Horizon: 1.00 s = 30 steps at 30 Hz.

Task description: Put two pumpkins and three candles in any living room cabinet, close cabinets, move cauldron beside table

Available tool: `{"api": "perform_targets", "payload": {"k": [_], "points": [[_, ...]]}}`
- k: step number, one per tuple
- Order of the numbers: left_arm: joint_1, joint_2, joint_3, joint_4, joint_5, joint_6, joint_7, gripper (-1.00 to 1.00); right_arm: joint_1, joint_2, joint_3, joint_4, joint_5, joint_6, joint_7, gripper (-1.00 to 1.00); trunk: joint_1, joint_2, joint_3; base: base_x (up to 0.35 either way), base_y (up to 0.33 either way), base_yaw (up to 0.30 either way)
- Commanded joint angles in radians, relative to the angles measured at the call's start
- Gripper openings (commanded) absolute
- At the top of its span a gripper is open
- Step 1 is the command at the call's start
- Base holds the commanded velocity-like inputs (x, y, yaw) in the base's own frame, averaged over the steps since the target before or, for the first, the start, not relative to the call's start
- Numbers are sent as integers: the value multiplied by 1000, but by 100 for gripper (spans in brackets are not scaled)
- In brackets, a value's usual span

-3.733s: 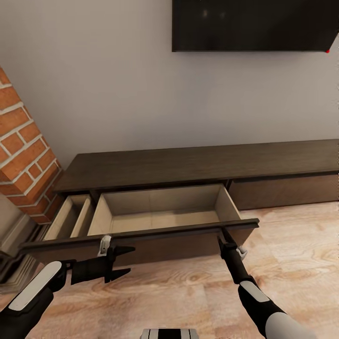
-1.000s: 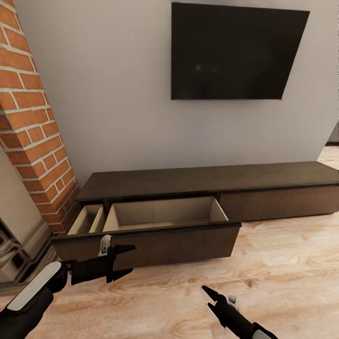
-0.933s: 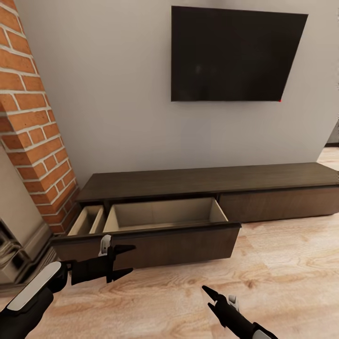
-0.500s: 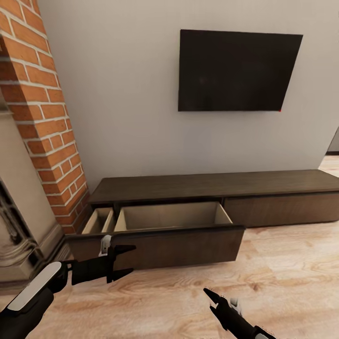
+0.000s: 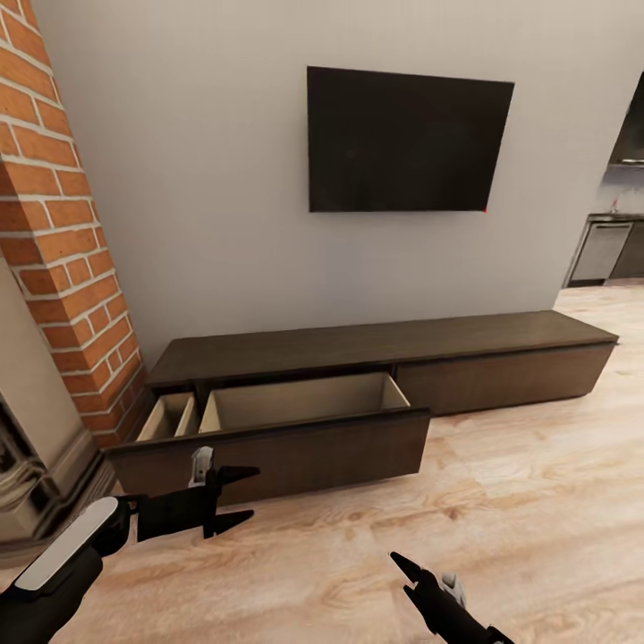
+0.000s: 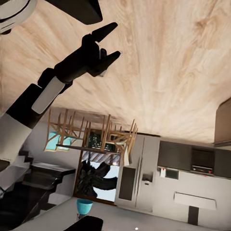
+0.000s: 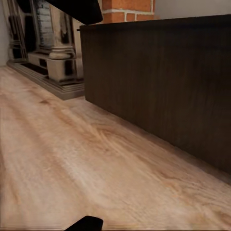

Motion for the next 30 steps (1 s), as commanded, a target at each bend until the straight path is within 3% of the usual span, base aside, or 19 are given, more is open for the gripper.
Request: {"api": "perform_targets", "payload": {"k": [1,20,26,30], "points": [[0,1,-1,1,10,1,9,100,-2,0,6,3,-11,8,6,100,0,0,-1,-58,-7,-288],[0,1,0,5,7,1,11,100,-2,-1,6,5,-11,5,6,100,0,0,2,-192,-187,-290],[0,1,0,4,8,1,9,100,-2,-1,6,7,-11,3,6,100,0,0,5,-60,-151,-290],[0,1,0,-1,8,1,9,100,-2,-15,6,7,-11,2,6,100,0,0,6,-36,-17,-290]]}}
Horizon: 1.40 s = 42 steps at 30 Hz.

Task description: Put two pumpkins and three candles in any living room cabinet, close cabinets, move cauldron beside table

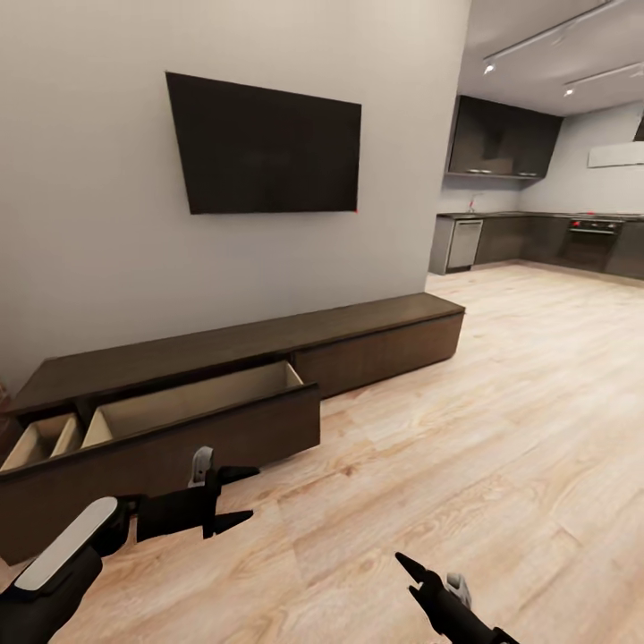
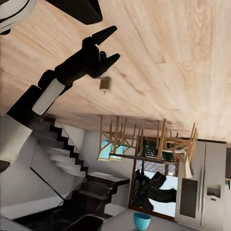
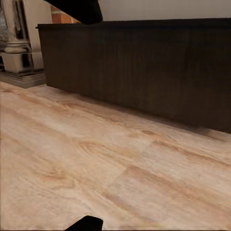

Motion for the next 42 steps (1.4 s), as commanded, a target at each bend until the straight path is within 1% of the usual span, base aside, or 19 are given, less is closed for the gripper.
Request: {"api": "perform_targets", "payload": {"k": [1,11,20,27,33,38,42], "points": [[0,1,-1,-2,10,1,9,100,-2,-2,6,3,-11,8,6,100,0,0,-1,-44,-5,-290],[0,1,-2,-3,10,1,9,100,-2,-8,4,4,-12,8,6,100,0,0,4,-9,-1,-290],[0,0,-1,0,10,1,9,100,-2,-7,4,4,-11,5,4,100,-4,2,42,0,0,-265],[0,-1,-1,-1,10,1,9,100,-2,-7,5,3,-11,0,4,100,-31,50,65,0,0,-100],[0,0,-1,-2,11,1,9,100,-2,-7,5,4,-13,-15,5,100,-31,50,68,0,0,-254],[0,1,-1,-3,12,1,9,100,-2,-7,5,4,-25,-20,5,100,-31,50,70,0,0,-268],[0,1,-1,-2,12,1,9,100,-1,-8,5,4,-27,-27,5,100,-31,50,72,0,0,-270]]}}
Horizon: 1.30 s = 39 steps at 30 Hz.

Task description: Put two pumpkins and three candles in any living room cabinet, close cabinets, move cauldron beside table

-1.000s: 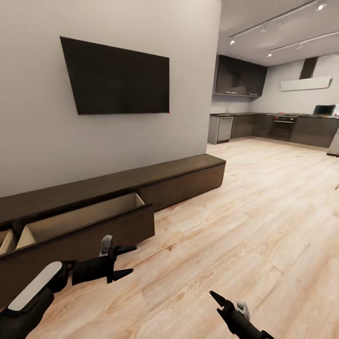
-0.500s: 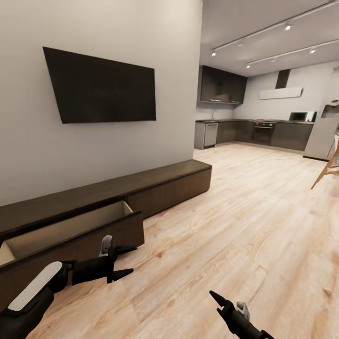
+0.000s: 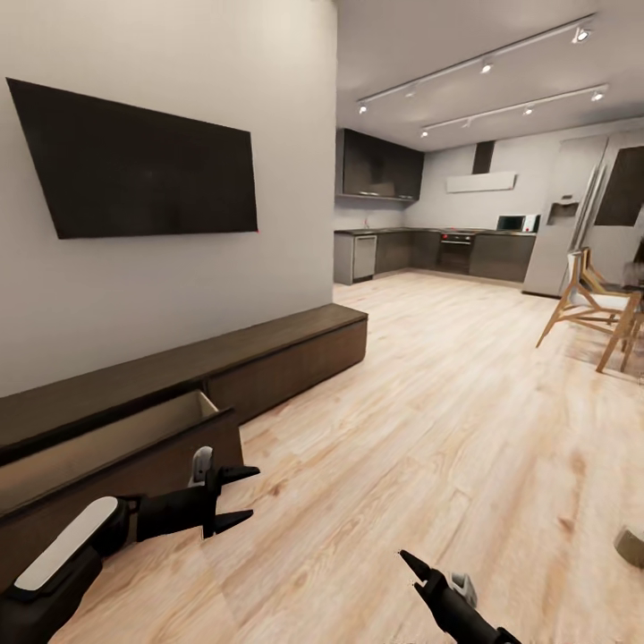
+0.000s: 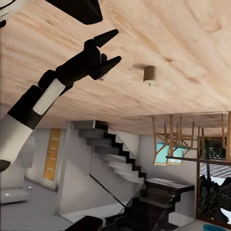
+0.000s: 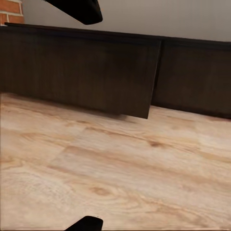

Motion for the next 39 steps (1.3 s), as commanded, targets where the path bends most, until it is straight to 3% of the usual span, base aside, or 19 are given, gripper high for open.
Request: {"api": "perform_targets", "payload": {"k": [1,15,24,27,32,37,39], "points": [[0,1,-1,-2,10,1,9,100,0,1,6,3,-11,8,6,100,0,0,-1,0,0,-270],[0,1,3,3,6,1,9,100,7,-14,5,4,-13,-13,5,100,0,0,6,11,-3,-270],[0,1,1,3,3,-1,11,100,7,-22,4,4,-12,-13,3,100,0,0,10,191,-152,-259],[0,0,0,3,-13,-1,11,100,7,-23,4,4,-11,-11,3,100,0,0,11,239,-218,-88],[0,-8,1,1,-85,-1,11,100,6,-23,4,2,-13,-9,-5,100,0,0,11,243,-223,-19],[0,-7,1,-1,-95,-2,11,100,6,-23,4,1,-17,28,-79,100,0,0,11,244,-225,-1],[0,-4,2,-2,-97,-2,11,100,5,-40,3,-6,-18,97,-205,100,0,0,11,244,-225,0]]}}
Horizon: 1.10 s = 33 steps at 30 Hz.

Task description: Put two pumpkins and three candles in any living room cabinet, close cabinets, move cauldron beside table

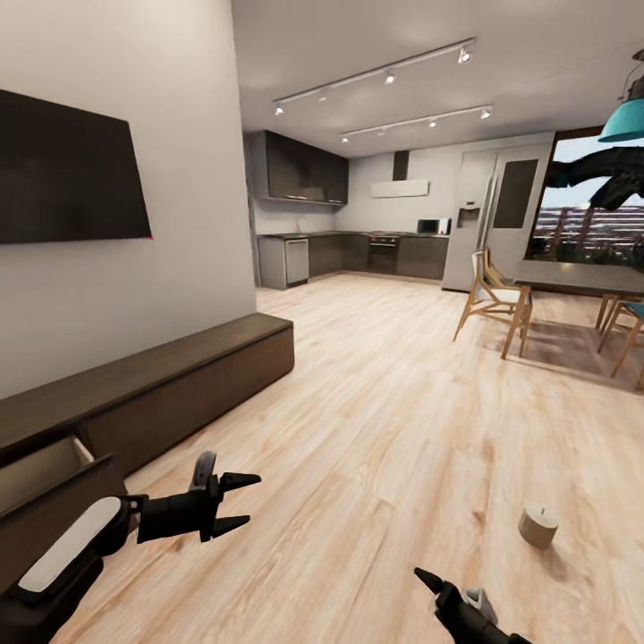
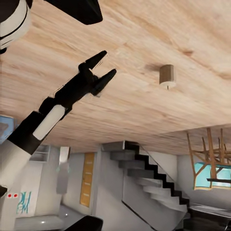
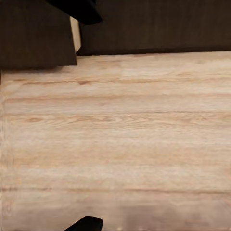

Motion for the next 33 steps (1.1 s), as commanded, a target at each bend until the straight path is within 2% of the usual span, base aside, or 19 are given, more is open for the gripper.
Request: {"api": "perform_targets", "payload": {"k": [1,2,3,6,7,8,9,10,11,12,13,15,17,19,23,27,29,32,33], "points": [[-1,2,-1,-1,10,0,9,100,-3,-20,6,-4,-11,48,-80,100,0,0,-1,244,-225,0],[-1,2,-1,-1,10,0,9,100,-5,-47,5,-37,-11,95,-195,100,0,0,-1,244,-225,0],[-1,2,-1,-1,9,0,9,100,-6,-59,5,-83,-10,118,-262,100,0,0,-1,244,-225,0],[-1,1,-1,-1,9,0,11,100,-8,-76,5,-303,-10,162,-499,100,0,0,-1,244,-225,0],[-1,-1,-1,-1,9,0,12,100,-8,-78,5,-385,-10,173,-607,100,0,0,-1,244,-225,0],[-1,-2,-2,-2,9,-1,12,100,-8,-80,5,-502,-9,181,-790,100,0,0,-1,244,-225,0],[-1,-2,-2,-2,9,-1,12,100,-9,-80,5,-539,-8,183,-853,100,0,0,-1,244,-225,0],[-1,-3,-2,-3,8,-1,12,100,-9,-79,9,-642,-4,185,-1031,100,0,0,-1,244,-225,0],[-1,-2,-2,-3,8,-1,12,100,-9,-78,11,-675,-2,186,-1083,100,0,0,-1,244,-225,0],[-1,-1,-2,-3,8,-1,12,100,-9,-78,12,-742,-1,187,-1176,100,0,0,-1,244,-225,0],[-1,0,-2,-3,8,-1,12,100,-9,-78,13,-822,0,191,-1253,100,0,0,-1,244,-225,0],[-1,1,-2,-3,8,-2,12,100,-9,-78,13,-1004,-3,198,-1355,100,0,0,-1,244,-225,0],[-1,1,-2,-3,8,-2,12,100,-7,-81,12,-1130,-9,216,-1405,100,0,0,-1,244,-225,0],[-1,1,-2,-4,8,-2,12,100,-6,-82,12,-1174,-11,254,-1422,100,0,0,-1,244,-225,0],[-1,3,-1,-5,8,-1,10,100,-4,-80,11,-1216,-13,319,-1436,100,0,0,-1,221,-204,0],[-1,4,2,-6,6,-2,12,100,-4,-80,9,-1220,-13,329,-1437,100,0,0,-1,63,-58,0],[-1,3,2,-6,-16,-2,11,100,-4,-83,8,-1220,-14,330,-1437,100,0,0,-1,15,-14,0],[-1,-2,5,-6,-75,-2,9,100,-4,-85,7,-1219,-18,329,-1433,100,0,0,-1,5,-5,-43],[-1,-2,6,-6,-83,-2,9,100,-4,-85,7,-1218,-22,328,-1432,100,0,0,-1,2,-1,-164]]}}
